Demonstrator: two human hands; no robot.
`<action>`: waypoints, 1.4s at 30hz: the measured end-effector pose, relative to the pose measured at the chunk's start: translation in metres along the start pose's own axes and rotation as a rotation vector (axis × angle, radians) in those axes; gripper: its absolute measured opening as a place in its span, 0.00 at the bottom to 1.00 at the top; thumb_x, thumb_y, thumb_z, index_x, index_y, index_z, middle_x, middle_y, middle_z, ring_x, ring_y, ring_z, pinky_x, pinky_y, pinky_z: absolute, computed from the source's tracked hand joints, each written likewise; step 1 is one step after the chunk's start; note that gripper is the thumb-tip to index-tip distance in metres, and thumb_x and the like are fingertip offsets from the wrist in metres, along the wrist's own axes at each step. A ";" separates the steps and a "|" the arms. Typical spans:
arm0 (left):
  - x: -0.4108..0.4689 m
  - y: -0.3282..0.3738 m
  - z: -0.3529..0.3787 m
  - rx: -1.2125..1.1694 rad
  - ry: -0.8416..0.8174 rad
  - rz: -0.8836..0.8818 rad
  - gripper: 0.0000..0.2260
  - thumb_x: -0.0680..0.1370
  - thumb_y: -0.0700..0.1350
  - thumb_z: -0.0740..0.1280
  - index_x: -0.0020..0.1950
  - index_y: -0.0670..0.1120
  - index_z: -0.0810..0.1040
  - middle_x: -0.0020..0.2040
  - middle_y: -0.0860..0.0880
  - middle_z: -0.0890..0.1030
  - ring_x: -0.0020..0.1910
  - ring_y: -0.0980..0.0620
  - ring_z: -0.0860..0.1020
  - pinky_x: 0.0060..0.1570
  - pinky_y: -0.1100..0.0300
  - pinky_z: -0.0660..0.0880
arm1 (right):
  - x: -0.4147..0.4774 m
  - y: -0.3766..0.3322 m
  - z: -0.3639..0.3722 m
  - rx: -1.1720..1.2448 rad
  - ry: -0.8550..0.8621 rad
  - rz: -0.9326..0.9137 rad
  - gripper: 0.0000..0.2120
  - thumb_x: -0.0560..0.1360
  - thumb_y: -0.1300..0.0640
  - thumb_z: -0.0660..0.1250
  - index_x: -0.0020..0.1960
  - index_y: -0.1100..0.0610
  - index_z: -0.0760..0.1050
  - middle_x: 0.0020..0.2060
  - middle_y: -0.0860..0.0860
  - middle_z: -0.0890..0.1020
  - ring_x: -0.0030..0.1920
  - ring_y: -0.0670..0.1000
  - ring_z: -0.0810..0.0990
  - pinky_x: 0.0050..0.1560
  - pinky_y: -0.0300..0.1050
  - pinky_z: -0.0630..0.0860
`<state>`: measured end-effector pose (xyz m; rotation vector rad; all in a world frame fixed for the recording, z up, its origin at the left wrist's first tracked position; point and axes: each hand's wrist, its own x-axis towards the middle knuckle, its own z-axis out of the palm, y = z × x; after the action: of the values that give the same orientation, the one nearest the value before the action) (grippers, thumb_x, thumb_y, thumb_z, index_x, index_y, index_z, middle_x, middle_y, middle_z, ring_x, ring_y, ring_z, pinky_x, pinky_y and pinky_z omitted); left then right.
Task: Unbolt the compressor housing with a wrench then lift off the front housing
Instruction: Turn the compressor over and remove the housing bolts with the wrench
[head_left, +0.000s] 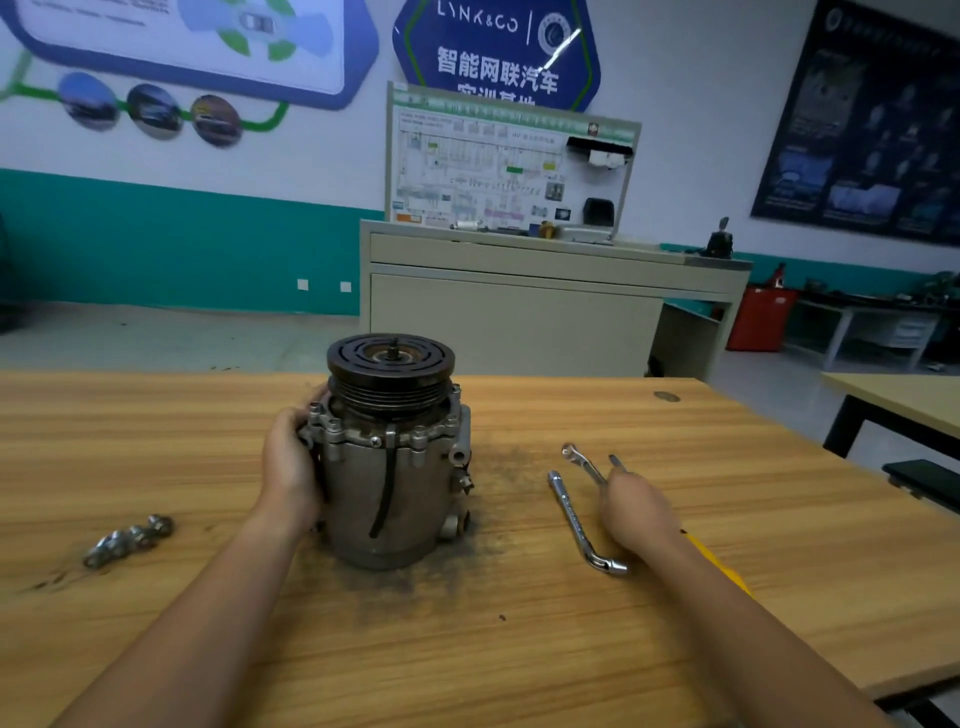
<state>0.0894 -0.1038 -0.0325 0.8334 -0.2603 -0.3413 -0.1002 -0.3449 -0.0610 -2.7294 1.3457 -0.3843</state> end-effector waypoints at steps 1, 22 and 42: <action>-0.001 -0.001 0.001 -0.020 0.010 0.012 0.20 0.77 0.42 0.49 0.36 0.48 0.79 0.29 0.54 0.80 0.31 0.56 0.77 0.31 0.68 0.73 | -0.001 -0.003 -0.003 0.154 0.052 0.018 0.09 0.80 0.59 0.52 0.52 0.60 0.69 0.48 0.57 0.79 0.47 0.59 0.77 0.40 0.45 0.68; -0.062 0.006 -0.036 0.227 -0.053 0.139 0.50 0.56 0.53 0.77 0.75 0.56 0.59 0.57 0.58 0.74 0.53 0.59 0.75 0.36 0.67 0.76 | -0.103 -0.144 -0.039 1.213 0.049 -0.210 0.13 0.66 0.46 0.73 0.38 0.51 0.73 0.33 0.45 0.79 0.33 0.39 0.76 0.31 0.31 0.70; -0.079 -0.023 0.009 0.558 0.112 0.283 0.45 0.67 0.42 0.77 0.75 0.58 0.53 0.73 0.55 0.62 0.70 0.50 0.64 0.62 0.52 0.70 | -0.054 -0.113 -0.050 1.019 0.053 -0.198 0.16 0.67 0.45 0.73 0.37 0.52 0.67 0.28 0.46 0.71 0.28 0.43 0.66 0.26 0.36 0.60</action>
<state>0.0099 -0.0933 -0.0515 1.3412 -0.3710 0.0528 -0.0576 -0.2310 -0.0033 -1.9653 0.5862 -0.8640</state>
